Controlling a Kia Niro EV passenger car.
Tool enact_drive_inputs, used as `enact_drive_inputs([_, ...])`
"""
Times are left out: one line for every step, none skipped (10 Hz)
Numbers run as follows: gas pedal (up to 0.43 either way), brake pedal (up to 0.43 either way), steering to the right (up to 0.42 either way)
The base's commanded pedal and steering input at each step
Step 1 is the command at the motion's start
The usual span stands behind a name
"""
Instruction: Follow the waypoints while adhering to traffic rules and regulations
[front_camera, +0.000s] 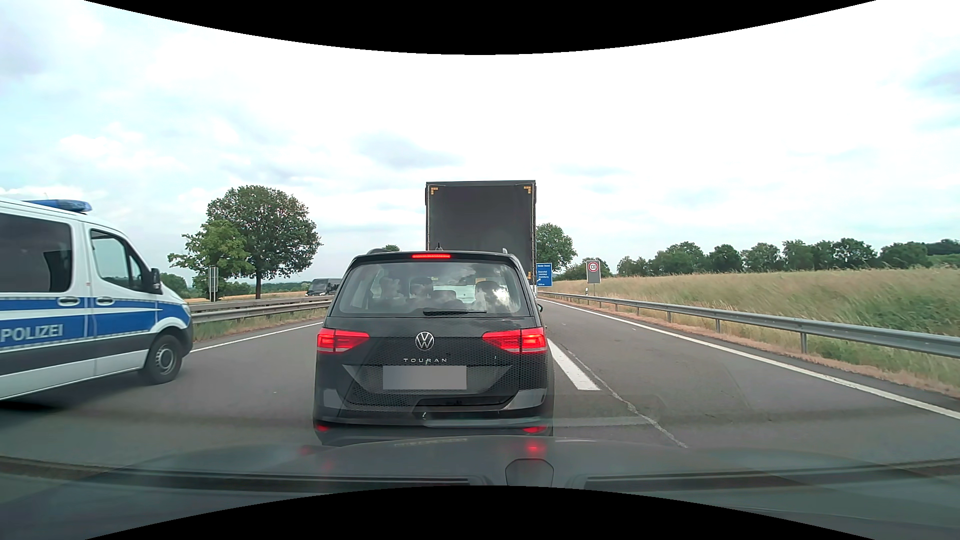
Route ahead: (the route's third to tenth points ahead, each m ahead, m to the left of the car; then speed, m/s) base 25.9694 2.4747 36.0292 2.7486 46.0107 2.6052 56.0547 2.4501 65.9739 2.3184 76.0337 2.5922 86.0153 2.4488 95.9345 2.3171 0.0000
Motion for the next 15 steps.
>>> enact_drive_inputs([0.0, 0.25, -0.002])
enact_drive_inputs([0.0, 0.25, -0.001])
enact_drive_inputs([0.0, 0.25, -0.002])
enact_drive_inputs([0.0, 0.25, -0.002])
enact_drive_inputs([0.0, 0.25, -0.002])
enact_drive_inputs([0.0, 0.25, -0.002])
enact_drive_inputs([0.0, 0.25, -0.002])
enact_drive_inputs([0.0, 0.25, -0.001])
enact_drive_inputs([0.0, 0.25, -0.002])
enact_drive_inputs([0.0, 0.25, -0.001])
enact_drive_inputs([0.0, 0.25, -0.002])
enact_drive_inputs([0.0, 0.25, -0.001])
enact_drive_inputs([0.0, 0.25, -0.001])
enact_drive_inputs([0.0, 0.25, -0.001])
enact_drive_inputs([0.0, 0.25, -0.002])
